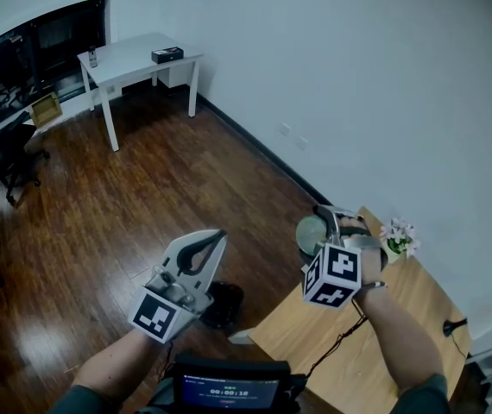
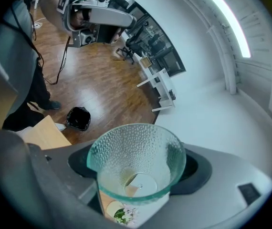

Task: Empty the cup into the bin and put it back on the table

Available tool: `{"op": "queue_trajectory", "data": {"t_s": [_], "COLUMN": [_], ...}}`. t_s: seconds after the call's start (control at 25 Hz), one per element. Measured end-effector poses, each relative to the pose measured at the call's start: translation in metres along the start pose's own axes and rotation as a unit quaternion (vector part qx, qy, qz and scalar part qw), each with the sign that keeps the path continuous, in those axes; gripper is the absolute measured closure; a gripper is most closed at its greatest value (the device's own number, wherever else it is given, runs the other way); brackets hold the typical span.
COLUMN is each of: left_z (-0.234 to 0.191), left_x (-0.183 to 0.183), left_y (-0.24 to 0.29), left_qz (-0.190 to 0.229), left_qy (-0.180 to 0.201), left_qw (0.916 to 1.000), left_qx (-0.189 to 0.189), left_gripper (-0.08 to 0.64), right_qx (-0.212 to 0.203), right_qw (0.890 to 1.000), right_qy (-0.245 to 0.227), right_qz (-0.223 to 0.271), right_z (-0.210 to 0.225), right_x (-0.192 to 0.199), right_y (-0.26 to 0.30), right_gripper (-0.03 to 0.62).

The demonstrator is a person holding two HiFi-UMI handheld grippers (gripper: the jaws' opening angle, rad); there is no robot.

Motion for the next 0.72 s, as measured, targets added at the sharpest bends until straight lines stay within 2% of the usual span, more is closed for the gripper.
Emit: {"op": "queue_trajectory", "data": {"t_s": [0.6, 0.72], "left_z": [0.0067, 0.0080], "left_x": [0.0030, 0.0011], "left_y": [0.0004, 0.0003], "left_qz": [-0.006, -0.008], "left_qy": [-0.003, -0.004], "left_qw": [0.9999, 0.9999], "left_qx": [-0.011, -0.011], "left_gripper": [0.560, 0.560], "right_qx": [0.000, 0.002], "right_qw": [0.997, 0.997], "right_qy": [-0.076, -0.079], "right_qz": [-0.014, -0.001], "right_z": [-0.0058, 0.0005], "right_x": [0.0003, -0.0051], "right_y": [-0.0018, -0.0074], "right_gripper": [0.179, 0.179]}}
Point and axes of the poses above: the fingertips, and each gripper's own axes: y forward along the fingers, z to its right, x out of its underside, the point moved 9 cm from there along -y, backward along the fingers, and after that the axes turned 12 degrees about -y, right-handed, at the moved point
